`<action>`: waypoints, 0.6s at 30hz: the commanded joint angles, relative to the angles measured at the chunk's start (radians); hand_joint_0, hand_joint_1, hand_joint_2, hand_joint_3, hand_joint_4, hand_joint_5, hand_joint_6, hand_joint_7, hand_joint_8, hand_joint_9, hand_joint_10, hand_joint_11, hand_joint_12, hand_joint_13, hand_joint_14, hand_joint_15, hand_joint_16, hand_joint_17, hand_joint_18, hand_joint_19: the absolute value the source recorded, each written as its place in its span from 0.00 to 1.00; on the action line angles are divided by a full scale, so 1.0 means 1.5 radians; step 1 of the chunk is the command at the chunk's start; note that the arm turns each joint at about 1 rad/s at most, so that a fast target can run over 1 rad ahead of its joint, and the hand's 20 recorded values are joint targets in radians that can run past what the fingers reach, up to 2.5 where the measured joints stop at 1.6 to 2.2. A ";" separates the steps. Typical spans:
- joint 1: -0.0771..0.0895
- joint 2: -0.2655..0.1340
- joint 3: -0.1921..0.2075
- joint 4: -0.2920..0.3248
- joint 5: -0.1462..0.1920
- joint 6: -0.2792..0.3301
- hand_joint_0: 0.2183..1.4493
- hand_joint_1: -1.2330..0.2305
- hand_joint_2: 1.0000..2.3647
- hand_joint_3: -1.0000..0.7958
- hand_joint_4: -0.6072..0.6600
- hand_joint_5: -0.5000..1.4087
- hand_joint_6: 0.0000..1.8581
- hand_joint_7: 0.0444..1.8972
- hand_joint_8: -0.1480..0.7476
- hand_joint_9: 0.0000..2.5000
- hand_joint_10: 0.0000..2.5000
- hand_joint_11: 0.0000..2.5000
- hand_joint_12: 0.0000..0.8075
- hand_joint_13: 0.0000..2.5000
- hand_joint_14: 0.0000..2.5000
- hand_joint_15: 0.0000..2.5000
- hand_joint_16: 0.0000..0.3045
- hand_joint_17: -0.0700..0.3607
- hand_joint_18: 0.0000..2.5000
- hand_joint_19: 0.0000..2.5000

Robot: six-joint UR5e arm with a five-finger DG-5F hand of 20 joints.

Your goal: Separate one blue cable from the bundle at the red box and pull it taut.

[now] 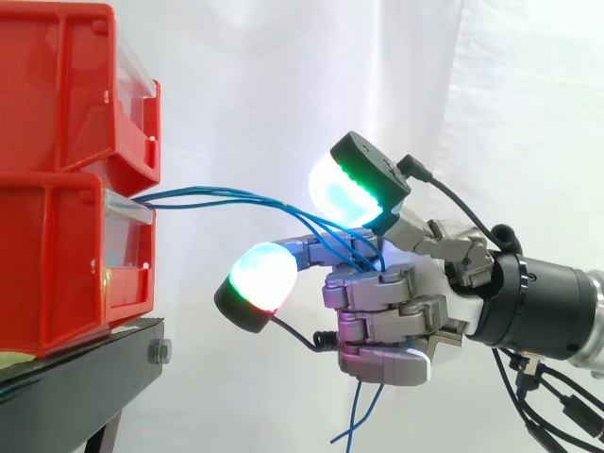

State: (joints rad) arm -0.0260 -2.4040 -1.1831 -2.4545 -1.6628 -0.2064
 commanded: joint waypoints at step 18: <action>-0.002 0.000 0.045 -0.114 0.001 0.069 0.31 0.46 0.01 0.35 0.69 0.17 0.47 0.47 0.60 0.58 1.00 0.82 0.65 0.74 1.00 0.43 0.75 0.56 1.00 0.60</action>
State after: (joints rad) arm -0.0294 -2.4037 -1.1161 -2.6248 -1.6619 -0.1019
